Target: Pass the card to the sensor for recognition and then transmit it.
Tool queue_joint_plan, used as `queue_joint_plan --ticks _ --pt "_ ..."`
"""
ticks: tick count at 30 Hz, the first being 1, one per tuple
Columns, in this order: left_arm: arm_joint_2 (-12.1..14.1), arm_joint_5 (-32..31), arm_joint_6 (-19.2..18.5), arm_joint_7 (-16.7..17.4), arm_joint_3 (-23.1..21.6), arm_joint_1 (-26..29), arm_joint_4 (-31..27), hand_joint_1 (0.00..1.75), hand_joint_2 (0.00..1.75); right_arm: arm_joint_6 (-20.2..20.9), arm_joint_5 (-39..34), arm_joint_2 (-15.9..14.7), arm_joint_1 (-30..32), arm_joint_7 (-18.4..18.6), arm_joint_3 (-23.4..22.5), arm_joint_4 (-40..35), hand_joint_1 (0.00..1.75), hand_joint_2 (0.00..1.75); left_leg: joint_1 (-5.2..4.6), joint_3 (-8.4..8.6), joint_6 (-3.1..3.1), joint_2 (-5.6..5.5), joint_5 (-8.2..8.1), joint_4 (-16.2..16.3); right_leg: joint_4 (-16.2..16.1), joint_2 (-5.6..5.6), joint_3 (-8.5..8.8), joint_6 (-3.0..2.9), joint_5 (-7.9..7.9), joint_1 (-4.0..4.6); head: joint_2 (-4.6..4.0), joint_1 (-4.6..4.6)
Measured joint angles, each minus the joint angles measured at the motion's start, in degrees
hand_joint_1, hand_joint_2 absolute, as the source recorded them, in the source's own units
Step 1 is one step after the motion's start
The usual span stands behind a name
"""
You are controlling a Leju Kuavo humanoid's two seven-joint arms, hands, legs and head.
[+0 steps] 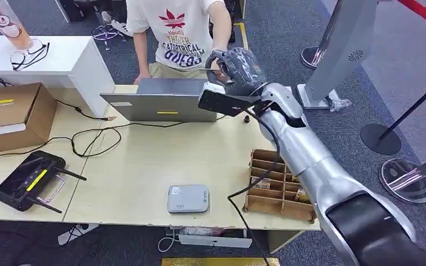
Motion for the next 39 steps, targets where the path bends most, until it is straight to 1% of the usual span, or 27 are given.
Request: queue_joint_plan --ticks 1,8,15,21,25,30,33,34,36,39 --pt "0.02 0.09 0.0 0.04 0.0 0.0 0.0 0.0 0.0 -0.11 0.06 0.13 -0.01 -0.06 0.24 0.63 0.0 1.75 0.0 0.0 0.0 0.0 0.0 0.0 0.0 0.0 0.0 0.0 0.0 0.0 0.0 0.04" --pt "0.04 0.33 0.02 0.09 0.0 0.02 0.0 0.0 0.0 -0.76 0.79 0.87 -0.07 -0.17 1.51 3.52 0.0 1.75 0.0 0.0 0.0 0.0 0.0 0.0 0.0 0.0 0.0 0.0 0.0 0.0 0.0 0.02" --pt "0.04 0.33 -0.02 0.09 0.02 0.01 0.0 0.0 0.0 -1.62 0.72 0.96 -0.08 -0.7 2.14 5.0 0.0 1.75 0.0 0.0 0.0 0.0 0.0 0.0 0.0 0.0 -0.01 0.0 0.0 0.0 0.0 0.02" --pt "0.04 0.35 0.02 0.09 0.0 0.01 0.0 0.0 0.0 -1.86 -1.03 0.94 0.01 -2.25 2.29 4.98 0.0 1.75 0.0 0.01 0.0 0.01 0.0 0.0 0.0 0.01 -0.02 0.0 0.0 0.0 0.0 0.0" --pt "0.04 0.5 0.11 0.09 0.0 0.04 0.0 0.0 0.0 -1.64 -4.22 0.83 1.06 -3.5 1.97 2.27 0.0 1.75 0.0 0.01 0.0 0.02 0.0 0.0 0.0 0.02 -0.03 0.0 0.0 0.0 0.0 0.0" --pt "0.09 0.85 0.13 0.07 0.0 0.17 0.0 0.0 0.0 0.35 -10.19 0.11 4.2 -4.79 0.26 -4.36 0.0 1.75 -0.01 0.0 0.0 0.01 0.0 0.0 0.0 0.02 -0.05 0.0 -0.01 0.0 0.0 0.04" --pt "0.2 0.96 0.13 0.07 0.02 0.21 0.0 0.0 0.0 5.06 -17.45 -0.35 6.52 -5.51 -1.31 -8.98 0.0 1.75 0.0 0.0 0.0 0.0 0.0 0.0 0.0 0.01 -0.04 0.0 -0.01 0.0 0.0 0.02" --pt "0.26 1.11 0.13 0.07 0.02 0.29 0.0 0.0 0.0 6.74 -19.86 -0.44 7.33 -5.51 -1.83 -10.44 0.0 0.0 -0.01 0.0 0.0 0.0 0.0 0.0 0.0 0.02 -0.04 0.0 -0.01 0.0 0.0 0.02" --pt "0.35 1.42 0.18 0.04 0.02 0.47 0.0 0.0 0.0 9.84 -24.12 -0.63 8.71 -5.44 -2.67 -12.86 0.0 0.0 0.0 0.0 0.0 0.01 -0.01 0.0 0.0 0.02 -0.04 0.0 0.0 0.0 0.0 0.02" --pt "0.44 1.95 0.46 -0.39 0.02 0.95 0.0 0.0 0.0 13.07 -28.94 -0.79 10.72 -5.33 -3.67 -15.87 0.0 0.0 0.0 0.01 0.0 0.01 -0.01 0.0 0.0 0.03 -0.05 0.0 -0.01 0.0 0.0 0.02"
